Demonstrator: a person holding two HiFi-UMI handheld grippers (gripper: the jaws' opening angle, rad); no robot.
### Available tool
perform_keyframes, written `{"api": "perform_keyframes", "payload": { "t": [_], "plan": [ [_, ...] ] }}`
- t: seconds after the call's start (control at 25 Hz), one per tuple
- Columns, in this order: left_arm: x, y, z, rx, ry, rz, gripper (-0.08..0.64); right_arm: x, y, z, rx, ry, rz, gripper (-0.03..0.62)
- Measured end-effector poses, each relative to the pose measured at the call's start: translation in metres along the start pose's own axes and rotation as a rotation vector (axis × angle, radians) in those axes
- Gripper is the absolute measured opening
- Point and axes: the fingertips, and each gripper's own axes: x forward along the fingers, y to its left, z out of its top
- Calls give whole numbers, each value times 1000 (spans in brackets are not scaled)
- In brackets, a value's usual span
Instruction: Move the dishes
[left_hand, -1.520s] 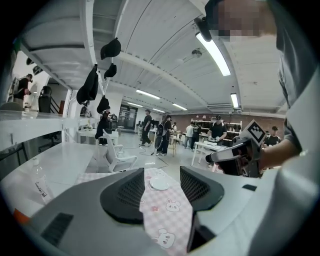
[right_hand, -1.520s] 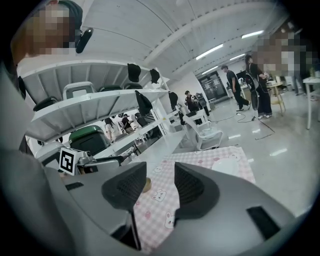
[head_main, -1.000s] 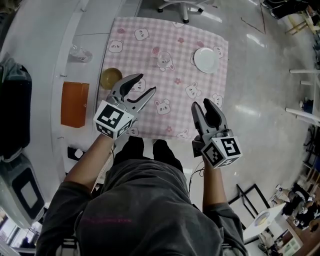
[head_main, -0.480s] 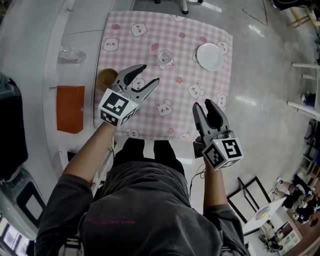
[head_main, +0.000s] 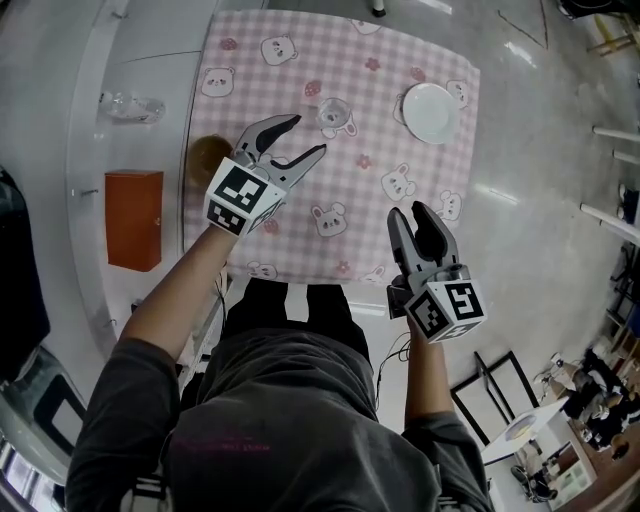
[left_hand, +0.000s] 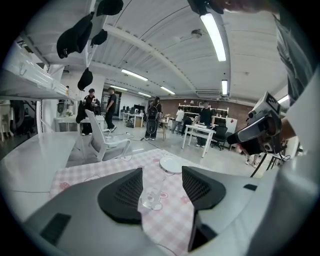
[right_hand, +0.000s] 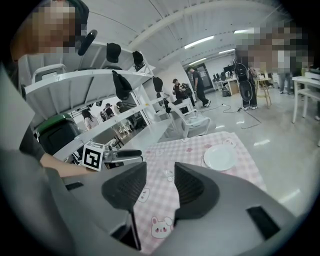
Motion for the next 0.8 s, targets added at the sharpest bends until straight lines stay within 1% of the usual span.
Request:
{"api": "perform_keyframes", "payload": {
  "t": [0.12,0.24,0.36,0.44,0.8],
  "plan": [
    [17,9,-19,13,7,-19,252,11,-7,-13,-3,-1,-18,163],
    [32,12,-25,33,24,-40,255,14,-13,-19,-4,5,-31,163],
    [37,12,-31,42,82,-46,256,16,-18,-26,42,34,-19,163],
    [45,12,-33,48,101,-46,258,16,-26,-26,67,43,-19,163],
    [69,16,-48,92,124,-49,267,12,-40,-48,94,44,-40,163]
  ]
}}
